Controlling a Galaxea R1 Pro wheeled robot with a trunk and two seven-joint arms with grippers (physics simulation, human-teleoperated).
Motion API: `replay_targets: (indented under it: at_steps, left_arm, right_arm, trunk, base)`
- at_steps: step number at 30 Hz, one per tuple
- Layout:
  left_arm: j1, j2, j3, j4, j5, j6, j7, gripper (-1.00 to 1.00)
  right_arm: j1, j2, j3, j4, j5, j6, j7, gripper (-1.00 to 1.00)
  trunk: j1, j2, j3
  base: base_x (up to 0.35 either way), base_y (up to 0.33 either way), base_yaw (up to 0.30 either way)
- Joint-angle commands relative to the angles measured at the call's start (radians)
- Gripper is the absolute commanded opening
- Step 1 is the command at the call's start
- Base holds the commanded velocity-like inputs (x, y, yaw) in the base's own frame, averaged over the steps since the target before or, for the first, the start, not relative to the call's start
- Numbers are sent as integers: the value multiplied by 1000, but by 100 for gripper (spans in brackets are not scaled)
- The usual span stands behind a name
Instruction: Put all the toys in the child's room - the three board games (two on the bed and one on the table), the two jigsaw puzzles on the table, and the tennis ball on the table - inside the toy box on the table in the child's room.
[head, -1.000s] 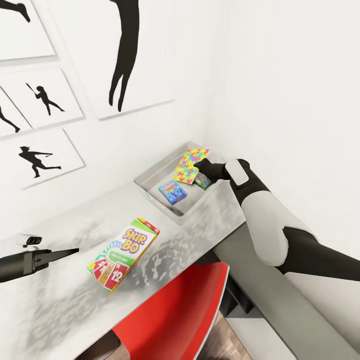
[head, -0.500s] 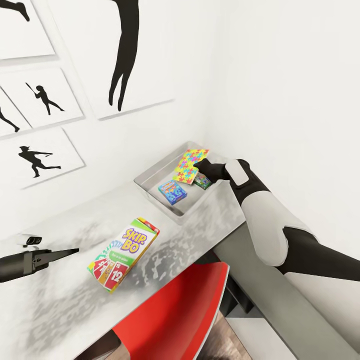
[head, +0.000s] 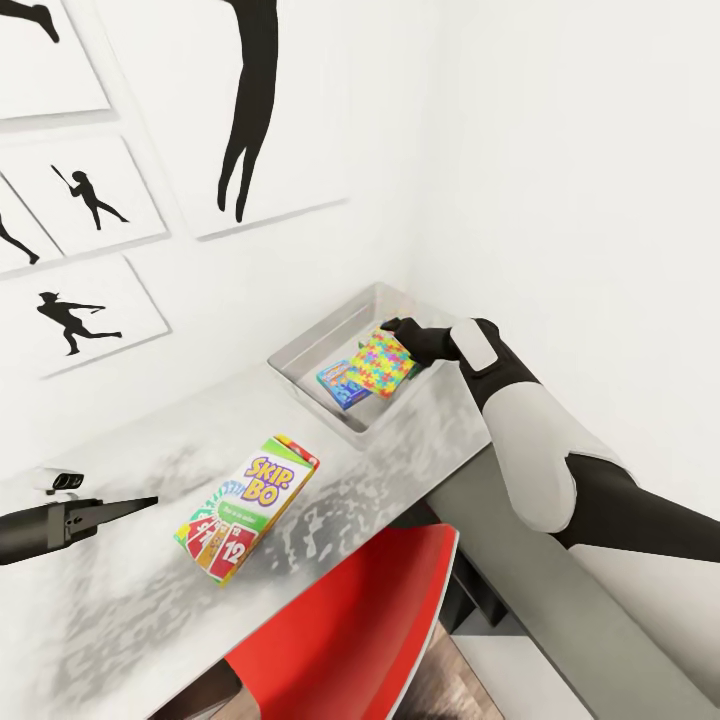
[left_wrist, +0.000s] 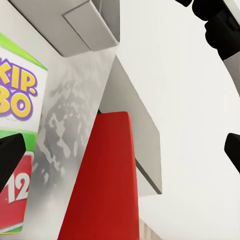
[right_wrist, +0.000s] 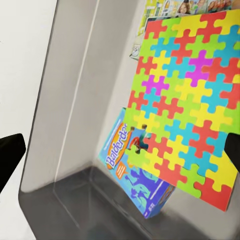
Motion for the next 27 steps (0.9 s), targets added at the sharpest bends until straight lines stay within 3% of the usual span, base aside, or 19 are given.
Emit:
replay_targets:
  at_steps: [1, 17, 27]
  left_arm:
    - [0, 0, 0, 0, 0, 11, -4, 100]
    - [0, 0, 0, 0, -1, 9, -4, 100]
    - [0, 2, 0, 0, -1, 8, -4, 100]
  right_arm:
    - [-1, 1, -4, -2, -11, 4, -9, 100]
    - [10, 1, -2, -41, -10, 12, 26, 100]
    - [42, 1, -1, -167, -9, 107, 151, 100]
  trunk:
    - [1, -2, -2]
    - [1, -2, -2]
    - [1, -2, 8]
  base:
    - [0, 0, 0]
    - [0, 0, 0]
    - [0, 0, -68]
